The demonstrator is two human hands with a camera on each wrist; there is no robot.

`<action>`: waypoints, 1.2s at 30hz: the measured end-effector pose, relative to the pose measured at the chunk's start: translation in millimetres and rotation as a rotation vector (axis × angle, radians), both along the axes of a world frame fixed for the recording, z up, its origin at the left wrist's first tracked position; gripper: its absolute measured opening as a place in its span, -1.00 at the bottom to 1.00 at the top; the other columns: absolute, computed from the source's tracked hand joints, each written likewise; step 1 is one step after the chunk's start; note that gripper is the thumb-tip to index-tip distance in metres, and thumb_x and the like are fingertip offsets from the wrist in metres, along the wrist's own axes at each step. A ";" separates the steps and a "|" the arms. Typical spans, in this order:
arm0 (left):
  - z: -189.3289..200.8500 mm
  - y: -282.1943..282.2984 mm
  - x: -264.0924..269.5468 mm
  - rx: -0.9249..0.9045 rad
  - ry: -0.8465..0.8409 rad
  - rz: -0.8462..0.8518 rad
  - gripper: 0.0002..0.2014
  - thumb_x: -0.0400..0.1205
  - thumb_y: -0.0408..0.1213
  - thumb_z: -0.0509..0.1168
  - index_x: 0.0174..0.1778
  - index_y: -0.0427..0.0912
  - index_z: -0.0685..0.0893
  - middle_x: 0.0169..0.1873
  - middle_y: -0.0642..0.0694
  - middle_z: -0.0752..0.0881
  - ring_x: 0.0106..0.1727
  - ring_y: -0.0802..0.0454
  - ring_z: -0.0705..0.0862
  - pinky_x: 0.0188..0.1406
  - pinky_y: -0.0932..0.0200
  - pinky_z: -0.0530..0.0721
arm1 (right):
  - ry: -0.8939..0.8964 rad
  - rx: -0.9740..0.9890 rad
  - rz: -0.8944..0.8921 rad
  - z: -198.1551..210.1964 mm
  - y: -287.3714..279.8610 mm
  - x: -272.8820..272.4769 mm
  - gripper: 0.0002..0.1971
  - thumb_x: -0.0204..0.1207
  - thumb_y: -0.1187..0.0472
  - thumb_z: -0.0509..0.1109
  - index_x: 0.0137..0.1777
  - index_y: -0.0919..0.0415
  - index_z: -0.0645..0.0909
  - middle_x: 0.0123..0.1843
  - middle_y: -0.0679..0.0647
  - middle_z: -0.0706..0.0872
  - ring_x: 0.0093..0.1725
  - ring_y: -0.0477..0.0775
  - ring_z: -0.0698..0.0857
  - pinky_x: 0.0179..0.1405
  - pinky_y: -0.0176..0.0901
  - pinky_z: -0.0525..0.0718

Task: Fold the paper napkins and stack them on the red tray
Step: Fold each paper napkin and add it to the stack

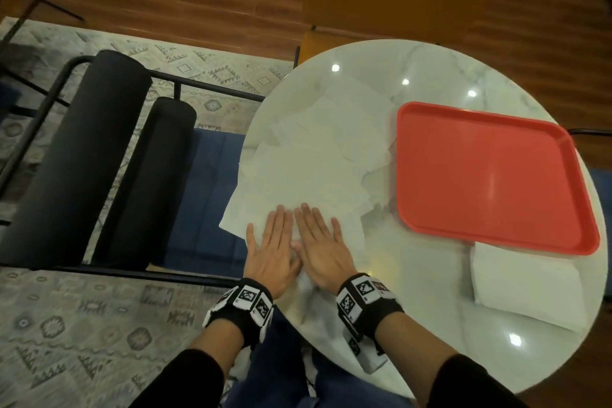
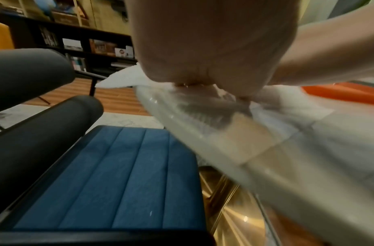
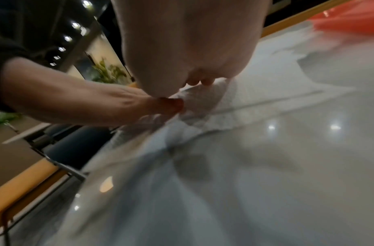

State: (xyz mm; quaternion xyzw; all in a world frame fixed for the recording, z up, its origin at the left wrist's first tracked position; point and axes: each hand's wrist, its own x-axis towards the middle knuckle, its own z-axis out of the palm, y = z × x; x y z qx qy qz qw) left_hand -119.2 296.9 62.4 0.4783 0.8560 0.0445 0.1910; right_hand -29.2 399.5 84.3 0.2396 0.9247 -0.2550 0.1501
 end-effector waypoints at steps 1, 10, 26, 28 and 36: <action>-3.6 -3.6 -1.9 -0.031 0.002 -0.005 -0.31 0.64 0.11 -0.08 0.62 -0.24 0.16 0.63 -0.16 0.19 0.63 -0.05 0.17 0.52 -0.42 0.06 | 0.002 0.004 0.010 -4.0 -0.2 3.9 -0.38 0.55 -0.19 -0.47 0.59 -0.01 -0.40 0.61 -0.13 -0.40 0.61 -0.11 -0.38 0.65 0.13 -0.27; -5.4 -7.1 -7.6 -0.093 -0.029 -0.010 -0.14 0.58 0.40 -0.27 0.64 -0.17 0.10 0.64 -0.12 0.18 0.61 0.03 0.08 0.37 -0.52 0.18 | -0.105 0.148 -0.131 -9.7 41.2 59.5 -0.40 0.62 -0.23 -0.30 0.63 -0.19 -0.34 0.65 -0.26 -0.36 0.62 -0.12 -0.34 0.55 0.16 -0.36; 112.6 69.0 -1.1 0.126 -0.182 -0.072 -0.86 0.58 -0.18 0.23 -0.09 0.07 0.70 -0.13 0.09 0.67 -0.03 0.04 0.63 0.09 0.04 0.36 | 0.005 0.046 -0.167 74.5 69.9 54.1 -0.31 0.56 -0.13 0.29 0.64 -0.15 0.08 0.72 0.00 -0.04 0.70 0.08 -0.15 0.45 0.57 -0.31; 137.7 76.2 7.3 0.217 -0.467 -0.063 -0.90 0.58 -0.21 0.29 -0.14 0.07 0.71 -0.21 0.15 0.72 -0.11 0.12 0.66 -0.07 0.20 0.53 | 0.043 -0.029 -0.301 94.6 85.4 69.3 -0.55 0.50 -0.06 0.39 0.39 -0.10 0.52 0.59 -0.04 0.37 0.64 0.04 0.19 0.47 0.55 -0.23; 166.7 111.7 61.9 0.426 -0.919 0.102 -0.90 0.52 -0.13 0.43 -0.08 0.02 0.75 -0.17 -0.04 0.81 -0.08 -0.09 0.77 0.07 -0.06 0.70 | 0.678 -0.813 -1.073 111.9 136.0 199.7 -0.69 0.41 0.25 0.49 0.12 0.38 0.69 0.03 0.20 0.81 -0.02 0.14 0.78 -0.09 -0.13 0.73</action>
